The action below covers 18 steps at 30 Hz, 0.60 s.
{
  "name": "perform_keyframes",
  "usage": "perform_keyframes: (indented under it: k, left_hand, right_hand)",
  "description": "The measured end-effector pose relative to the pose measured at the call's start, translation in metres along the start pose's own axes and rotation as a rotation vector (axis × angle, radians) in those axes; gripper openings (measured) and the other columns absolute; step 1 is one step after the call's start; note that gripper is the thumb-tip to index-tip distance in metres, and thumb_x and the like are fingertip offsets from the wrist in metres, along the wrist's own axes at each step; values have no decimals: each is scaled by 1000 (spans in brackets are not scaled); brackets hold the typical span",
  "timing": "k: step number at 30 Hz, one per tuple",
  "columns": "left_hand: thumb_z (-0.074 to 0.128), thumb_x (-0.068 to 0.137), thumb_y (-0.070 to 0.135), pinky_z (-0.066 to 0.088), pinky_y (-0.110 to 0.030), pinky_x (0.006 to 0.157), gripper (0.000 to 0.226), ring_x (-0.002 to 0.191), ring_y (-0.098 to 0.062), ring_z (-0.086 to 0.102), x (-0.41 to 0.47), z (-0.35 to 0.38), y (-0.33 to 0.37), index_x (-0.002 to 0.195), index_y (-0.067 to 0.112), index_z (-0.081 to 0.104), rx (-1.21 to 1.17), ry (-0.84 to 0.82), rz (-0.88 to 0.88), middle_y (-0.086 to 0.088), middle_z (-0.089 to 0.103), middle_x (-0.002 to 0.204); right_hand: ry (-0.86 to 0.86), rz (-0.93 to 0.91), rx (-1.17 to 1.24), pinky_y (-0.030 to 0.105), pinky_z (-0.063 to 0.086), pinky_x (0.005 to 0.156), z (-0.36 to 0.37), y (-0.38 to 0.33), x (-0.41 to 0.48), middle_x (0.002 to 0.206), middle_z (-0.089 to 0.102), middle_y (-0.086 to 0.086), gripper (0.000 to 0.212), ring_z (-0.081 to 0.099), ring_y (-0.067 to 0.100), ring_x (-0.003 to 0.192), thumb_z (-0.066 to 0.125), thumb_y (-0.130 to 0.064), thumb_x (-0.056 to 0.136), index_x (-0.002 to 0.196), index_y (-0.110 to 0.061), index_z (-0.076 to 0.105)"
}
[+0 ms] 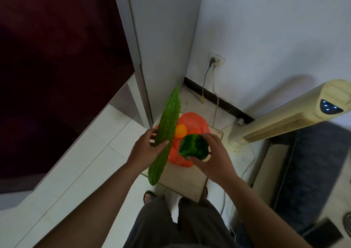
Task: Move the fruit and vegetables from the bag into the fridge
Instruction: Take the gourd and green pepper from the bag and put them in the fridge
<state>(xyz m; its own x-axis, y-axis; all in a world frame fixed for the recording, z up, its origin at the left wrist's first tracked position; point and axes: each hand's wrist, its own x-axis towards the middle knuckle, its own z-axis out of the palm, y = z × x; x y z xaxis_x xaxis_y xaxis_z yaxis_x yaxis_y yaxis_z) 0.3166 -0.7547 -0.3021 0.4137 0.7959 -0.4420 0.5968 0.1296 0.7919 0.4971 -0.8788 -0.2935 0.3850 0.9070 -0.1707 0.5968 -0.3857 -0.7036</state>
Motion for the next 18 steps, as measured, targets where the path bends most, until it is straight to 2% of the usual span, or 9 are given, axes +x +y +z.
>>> perform_keyframes:
  k: [8, 13, 16, 18]
  left_hand:
    - [69, 77, 45, 54, -40, 79, 46, 92, -12, 59, -73, -6, -13, 117, 32, 52, 116, 152, 18, 6, 58, 108]
    - [67, 75, 49, 50, -32, 80, 44, 95, -11, 57, -125, 11, -17, 114, 39, 50, 236, 257, -21, 10, 54, 109]
    - [67, 76, 47, 48, -29, 81, 44, 96, -10, 55, -155, 25, -19, 117, 38, 51, 244, 299, -34, 10, 54, 110]
    - [67, 76, 46, 47, -28, 82, 44, 96, -10, 56, -173, 32, -20, 117, 39, 52, 216, 330, -48, 10, 54, 110]
  right_hand:
    - [-65, -183, -11, 38, 50, 89, -3, -13, -35, 129, 44, -4, 72, 50, 18, 111, 79, -37, 65, 127, -23, 47]
    - [-117, -263, -42, 36, 41, 100, -11, -9, -51, 134, 41, -3, 75, 45, 17, 119, 73, -51, 63, 129, -25, 46]
    - [-136, -313, 14, 28, 43, 94, -19, 1, -71, 131, 43, -4, 74, 47, 12, 115, 77, -45, 63, 128, -26, 49]
    - [-175, -341, 63, 32, 50, 90, -21, 6, -84, 125, 45, -8, 72, 49, 8, 110, 74, -49, 61, 125, -28, 50]
